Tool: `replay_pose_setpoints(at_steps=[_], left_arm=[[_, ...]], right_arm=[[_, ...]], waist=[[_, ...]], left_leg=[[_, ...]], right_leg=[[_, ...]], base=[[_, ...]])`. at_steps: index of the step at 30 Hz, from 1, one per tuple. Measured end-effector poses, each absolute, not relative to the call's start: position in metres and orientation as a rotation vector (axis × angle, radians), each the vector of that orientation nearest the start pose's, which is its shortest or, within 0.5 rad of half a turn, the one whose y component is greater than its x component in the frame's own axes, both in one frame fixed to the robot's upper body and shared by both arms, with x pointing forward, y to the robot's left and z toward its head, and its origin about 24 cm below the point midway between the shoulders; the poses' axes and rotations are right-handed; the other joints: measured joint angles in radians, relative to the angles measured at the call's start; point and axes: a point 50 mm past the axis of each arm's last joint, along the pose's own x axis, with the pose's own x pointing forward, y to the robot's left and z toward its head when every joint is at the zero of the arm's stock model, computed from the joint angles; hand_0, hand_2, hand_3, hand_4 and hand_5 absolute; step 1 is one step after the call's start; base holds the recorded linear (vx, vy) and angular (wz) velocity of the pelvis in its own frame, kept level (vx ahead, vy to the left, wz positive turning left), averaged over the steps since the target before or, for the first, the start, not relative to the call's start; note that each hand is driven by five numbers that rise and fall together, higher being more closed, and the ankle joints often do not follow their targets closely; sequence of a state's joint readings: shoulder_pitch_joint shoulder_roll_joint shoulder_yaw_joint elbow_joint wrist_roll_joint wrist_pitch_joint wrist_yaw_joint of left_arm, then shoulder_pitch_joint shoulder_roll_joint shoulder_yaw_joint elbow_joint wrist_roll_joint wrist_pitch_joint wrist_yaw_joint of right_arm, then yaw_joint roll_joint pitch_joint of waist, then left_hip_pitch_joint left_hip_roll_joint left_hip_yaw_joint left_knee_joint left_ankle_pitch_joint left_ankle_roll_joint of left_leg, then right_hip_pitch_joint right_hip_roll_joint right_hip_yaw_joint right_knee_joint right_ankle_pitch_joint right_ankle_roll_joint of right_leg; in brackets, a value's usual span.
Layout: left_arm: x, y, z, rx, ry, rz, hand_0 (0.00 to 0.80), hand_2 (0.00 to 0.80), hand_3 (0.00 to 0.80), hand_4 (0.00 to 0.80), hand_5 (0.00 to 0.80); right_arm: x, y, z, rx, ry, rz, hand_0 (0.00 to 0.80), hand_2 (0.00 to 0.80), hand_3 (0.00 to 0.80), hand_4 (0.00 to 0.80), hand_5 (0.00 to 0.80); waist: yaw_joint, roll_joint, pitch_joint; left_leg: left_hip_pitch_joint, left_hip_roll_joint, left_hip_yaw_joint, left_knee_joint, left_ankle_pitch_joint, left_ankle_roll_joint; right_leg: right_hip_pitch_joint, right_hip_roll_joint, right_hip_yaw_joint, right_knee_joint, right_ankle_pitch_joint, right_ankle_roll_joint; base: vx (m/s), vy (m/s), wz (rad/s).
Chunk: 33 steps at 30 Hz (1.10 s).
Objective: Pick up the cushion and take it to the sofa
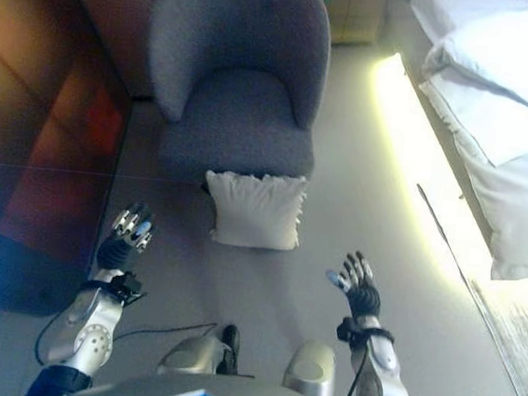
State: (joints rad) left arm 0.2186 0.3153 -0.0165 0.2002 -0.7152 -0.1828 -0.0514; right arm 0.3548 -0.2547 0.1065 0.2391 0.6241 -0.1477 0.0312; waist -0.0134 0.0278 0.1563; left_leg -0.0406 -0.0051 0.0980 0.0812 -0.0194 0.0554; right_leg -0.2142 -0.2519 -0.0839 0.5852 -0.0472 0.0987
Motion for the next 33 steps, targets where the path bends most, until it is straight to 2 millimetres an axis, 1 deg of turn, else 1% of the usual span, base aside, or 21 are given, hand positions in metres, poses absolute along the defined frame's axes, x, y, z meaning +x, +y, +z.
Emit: replay_pose_setpoints(at_steps=[1,3,4,7,10,11,12,13,14,15,19,21,22,24,26,27,28,30,31,32,33], left_arm=[[0.191,0.238,-0.019,-0.379,0.185,0.170,0.000,0.000,0.000,0.000,0.000],[0.189,0.239,-0.021,-0.380,0.196,0.176,0.000,0.000,0.000,0.000,0.000],[0.188,0.237,-0.022,-0.381,0.203,0.171,0.000,0.000,0.000,0.000,0.000],[0.187,0.229,-0.027,-0.383,0.232,0.143,0.000,0.000,0.000,0.000,0.000],[0.182,0.224,-0.033,-0.379,0.266,0.130,0.000,0.000,0.000,0.000,0.000],[0.180,0.224,-0.036,-0.380,0.277,0.134,0.000,0.000,0.000,0.000,0.000],[0.182,0.220,-0.036,-0.388,0.279,0.126,0.000,0.000,0.000,0.000,0.000],[0.178,0.216,-0.039,-0.407,0.288,0.130,0.000,0.000,0.000,0.000,0.000],[0.172,0.213,-0.043,-0.426,0.302,0.139,0.000,0.000,0.000,0.000,0.000],[0.170,0.214,-0.043,-0.422,0.301,0.141,0.000,0.000,0.000,0.000,0.000],[0.168,0.219,-0.042,-0.413,0.298,0.154,0.000,0.000,0.000,0.000,0.000],[0.167,0.219,-0.042,-0.415,0.301,0.155,0.000,0.000,0.000,0.000,0.000],[0.167,0.219,-0.042,-0.413,0.301,0.155,0.000,0.000,0.000,0.000,0.000],[0.162,0.221,-0.043,-0.411,0.312,0.163,0.000,0.000,0.000,0.000,0.000],[0.161,0.225,-0.041,-0.407,0.301,0.171,0.000,0.000,0.000,0.000,0.000],[0.163,0.225,-0.038,-0.412,0.288,0.174,0.000,0.000,0.000,0.000,0.000],[0.165,0.224,-0.038,-0.422,0.283,0.178,0.000,0.000,0.000,0.000,0.000],[0.166,0.219,-0.039,-0.468,0.273,0.197,0.000,0.000,0.000,0.000,0.000],[0.166,0.216,-0.040,-0.485,0.271,0.204,0.000,0.000,0.000,0.000,0.000],[0.167,0.214,-0.040,-0.494,0.269,0.203,0.000,0.000,0.000,0.000,0.000],[0.166,0.213,-0.040,-0.496,0.270,0.203,0.000,0.000,0.000,0.000,0.000]], right_arm=[[0.143,-0.209,-0.063,0.364,0.433,-0.161,0.000,0.000,0.000,0.000,0.000],[0.144,-0.209,-0.062,0.381,0.424,-0.167,0.000,0.000,0.000,0.000,0.000],[0.146,-0.210,-0.062,0.391,0.418,-0.169,0.000,0.000,0.000,0.000,0.000],[0.156,-0.211,-0.058,0.414,0.389,-0.174,0.000,0.000,0.000,0.000,0.000],[0.152,-0.214,-0.062,0.428,0.404,-0.199,0.000,0.000,0.000,0.000,0.000],[0.146,-0.215,-0.067,0.434,0.425,-0.221,0.000,0.000,0.000,0.000,0.000],[0.142,-0.219,-0.068,0.433,0.433,-0.245,0.000,0.000,0.000,0.000,0.000],[0.142,-0.225,-0.066,0.417,0.427,-0.252,0.000,0.000,0.000,0.000,0.000],[0.139,-0.230,-0.063,0.393,0.422,-0.250,0.000,0.000,0.000,0.000,0.000],[0.137,-0.231,-0.063,0.388,0.428,-0.250,0.000,0.000,0.000,0.000,0.000],[0.133,-0.230,-0.066,0.395,0.442,-0.251,0.000,0.000,0.000,0.000,0.000],[0.134,-0.229,-0.066,0.396,0.440,-0.247,0.000,0.000,0.000,0.000,0.000],[0.134,-0.228,-0.066,0.395,0.440,-0.243,0.000,0.000,0.000,0.000,0.000],[0.133,-0.224,-0.067,0.392,0.452,-0.221,0.000,0.000,0.000,0.000,0.000],[0.133,-0.220,-0.068,0.399,0.457,-0.208,0.000,0.000,0.000,0.000,0.000],[0.139,-0.220,-0.065,0.399,0.440,-0.191,0.000,0.000,0.000,0.000,0.000],[0.139,-0.222,-0.065,0.391,0.440,-0.187,0.000,0.000,0.000,0.000,0.000],[0.141,-0.227,-0.063,0.368,0.433,-0.170,0.000,0.000,0.000,0.000,0.000],[0.145,-0.228,-0.061,0.363,0.423,-0.160,0.000,0.000,0.000,0.000,0.000],[0.146,-0.229,-0.061,0.361,0.412,-0.162,0.000,0.000,0.000,0.000,0.000],[0.147,-0.229,-0.061,0.362,0.408,-0.160,0.000,0.000,0.000,0.000,0.000]], waist=[[0.000,-0.017,0.006],[-0.002,-0.045,0.012],[-0.007,-0.058,0.014],[-0.042,-0.069,0.018],[-0.052,-0.097,0.000],[-0.056,-0.118,-0.015],[-0.071,-0.117,-0.008],[-0.069,-0.103,-0.001],[-0.076,-0.071,-0.011],[-0.082,-0.064,-0.013],[-0.079,-0.064,-0.024],[-0.081,-0.065,-0.029],[-0.083,-0.067,-0.034],[-0.084,-0.056,-0.058],[-0.080,-0.073,-0.087],[-0.069,-0.079,-0.094],[-0.072,-0.082,-0.097],[-0.034,-0.080,-0.110],[-0.021,-0.084,-0.108],[-0.027,-0.081,-0.106],[-0.025,-0.086,-0.098]], left_leg=[[-0.001,-0.002,-0.001,-0.006,0.006,0.009],[-0.011,-0.025,-0.045,0.002,0.013,0.017],[-0.010,-0.033,-0.052,0.004,0.014,0.019],[-0.004,-0.041,-0.088,0.000,0.016,0.023],[0.018,-0.045,-0.117,-0.037,0.008,0.009],[0.038,-0.060,-0.140,-0.063,0.010,0.000],[0.039,-0.066,-0.134,0.008,-0.008,0.003],[0.044,-0.074,-0.100,0.109,-0.077,0.006],[0.080,-0.074,-0.100,0.098,-0.119,0.007],[0.116,-0.071,-0.101,0.054,-0.136,-0.008],[0.157,-0.050,-0.098,0.006,-0.148,-0.023],[0.172,-0.026,-0.094,-0.005,-0.158,-0.040],[0.181,-0.010,-0.092,-0.002,-0.162,-0.058],[0.208,0.021,-0.078,0.004,-0.186,-0.080],[0.183,0.038,-0.064,0.109,-0.210,-0.106],[0.149,0.032,-0.058,0.206,-0.213,-0.116],[0.092,0.033,-0.045,0.341,-0.200,-0.138],[-0.023,0.035,-0.057,0.574,-0.111,-0.161],[-0.073,0.034,-0.050,0.670,-0.049,-0.155],[-0.125,0.042,-0.042,0.739,-0.045,-0.123],[-0.147,0.043,-0.038,0.735,-0.052,-0.119]], right_leg=[[-0.009,0.017,0.004,-0.043,-0.012,0.012],[-0.003,0.052,0.038,-0.188,-0.017,0.036],[-0.004,0.060,0.045,-0.257,-0.009,0.049],[-0.004,0.095,0.043,-0.429,0.020,0.088],[0.006,0.126,0.041,-0.509,0.032,0.094],[0.017,0.127,0.044,-0.524,0.060,0.073],[0.031,0.129,0.039,-0.532,0.081,0.076],[0.045,0.131,0.035,-0.513,0.087,0.075],[0.045,0.145,0.014,-0.487,0.090,0.072],[0.043,0.147,0.004,-0.451,0.107,0.048],[-0.004,0.143,-0.055,-0.350,0.062,-0.024],[-0.008,0.152,-0.091,-0.330,0.038,-0.045],[-0.006,0.163,-0.095,-0.301,0.015,-0.070],[-0.006,0.189,-0.102,-0.260,-0.043,-0.082],[0.019,0.210,-0.107,-0.271,-0.063,-0.136],[0.035,0.215,-0.105,-0.286,-0.072,-0.142],[0.053,0.215,-0.102,-0.304,-0.067,-0.155],[0.085,0.210,-0.096,-0.327,-0.063,-0.173],[0.099,0.201,-0.092,-0.342,-0.065,-0.181],[0.112,0.199,-0.094,-0.357,-0.064,-0.182],[0.128,0.196,-0.080,-0.363,-0.064,-0.185]], base=[[0.172,-0.121,0.23],[0.224,-0.117,0.19],[0.250,-0.083,0.18],[0.276,-0.040,0.39],[0.331,-0.034,0.43],[0.345,-0.043,0.57],[0.344,-0.057,0.45],[0.296,-0.062,0.30],[0.338,-0.084,0.13],[0.326,-0.090,0.08],[0.406,-0.137,-0.07],[0.425,-0.167,-0.06],[0.434,-0.207,-0.06],[0.376,-0.216,-0.12],[0.307,-0.222,-0.19],[0.298,-0.233,-0.31],[0.221,-0.186,-0.46],[0.174,-0.123,-0.62],[0.176,-0.038,-0.36],[0.180,0.023,-0.21],[0.216,0.054,-0.15]])
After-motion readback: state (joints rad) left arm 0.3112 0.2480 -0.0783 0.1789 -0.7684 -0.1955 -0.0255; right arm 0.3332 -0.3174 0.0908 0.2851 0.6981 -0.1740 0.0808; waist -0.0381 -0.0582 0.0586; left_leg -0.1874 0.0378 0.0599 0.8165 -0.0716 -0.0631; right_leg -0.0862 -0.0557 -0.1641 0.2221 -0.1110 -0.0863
